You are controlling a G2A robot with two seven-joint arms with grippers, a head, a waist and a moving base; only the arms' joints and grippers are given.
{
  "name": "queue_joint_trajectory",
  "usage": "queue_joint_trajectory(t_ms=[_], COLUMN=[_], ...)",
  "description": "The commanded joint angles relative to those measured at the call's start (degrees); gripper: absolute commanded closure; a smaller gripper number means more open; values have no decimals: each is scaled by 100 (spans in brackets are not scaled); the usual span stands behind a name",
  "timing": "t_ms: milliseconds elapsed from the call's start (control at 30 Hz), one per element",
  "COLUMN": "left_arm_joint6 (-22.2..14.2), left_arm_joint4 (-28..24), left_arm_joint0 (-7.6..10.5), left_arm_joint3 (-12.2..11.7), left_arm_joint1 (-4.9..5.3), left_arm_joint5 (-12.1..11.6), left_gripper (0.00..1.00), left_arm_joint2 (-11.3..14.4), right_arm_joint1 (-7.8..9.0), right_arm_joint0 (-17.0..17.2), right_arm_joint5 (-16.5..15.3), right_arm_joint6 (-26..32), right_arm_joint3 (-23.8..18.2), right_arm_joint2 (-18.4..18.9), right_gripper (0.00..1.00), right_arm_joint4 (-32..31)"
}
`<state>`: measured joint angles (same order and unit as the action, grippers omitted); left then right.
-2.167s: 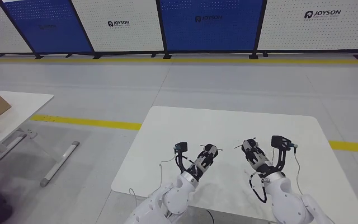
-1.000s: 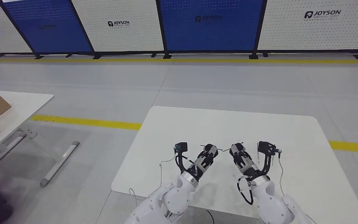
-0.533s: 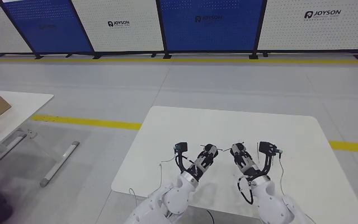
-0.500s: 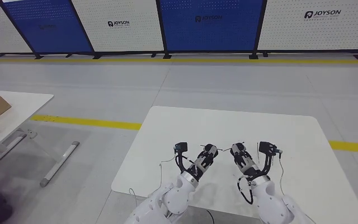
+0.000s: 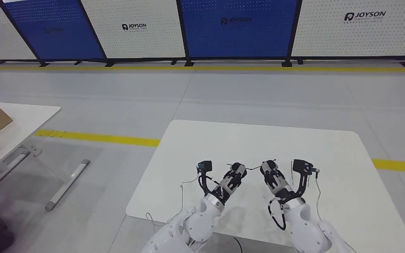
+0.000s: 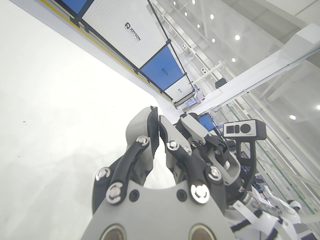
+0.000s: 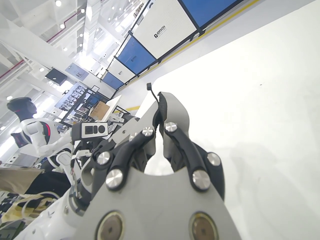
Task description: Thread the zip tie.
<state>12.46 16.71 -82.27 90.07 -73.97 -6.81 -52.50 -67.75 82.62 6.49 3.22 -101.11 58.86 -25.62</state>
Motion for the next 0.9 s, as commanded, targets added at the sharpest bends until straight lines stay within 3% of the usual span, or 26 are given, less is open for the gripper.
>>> queue_joint_trajectory(t_ms=[0,433,867], left_arm_joint6=[0,0,0], left_arm_joint4=[0,0,0], left_arm_joint0=[0,0,0], left_arm_joint3=[0,0,0], left_arm_joint1=[0,0,0], left_arm_joint5=[0,0,0], left_gripper=[100,100,100], left_arm_joint2=[0,0,0], right_arm_joint1=[-12,-106,-118], right_arm_joint0=[-20,-93,176], right_arm_joint5=[13,8,-79], right_arm_joint6=[30,57,60], right_arm_joint3=[27,167,-88], right_arm_joint2=[-11,-41,220], right_gripper=[100,100,100], right_arm_joint4=[-30,-110,-165])
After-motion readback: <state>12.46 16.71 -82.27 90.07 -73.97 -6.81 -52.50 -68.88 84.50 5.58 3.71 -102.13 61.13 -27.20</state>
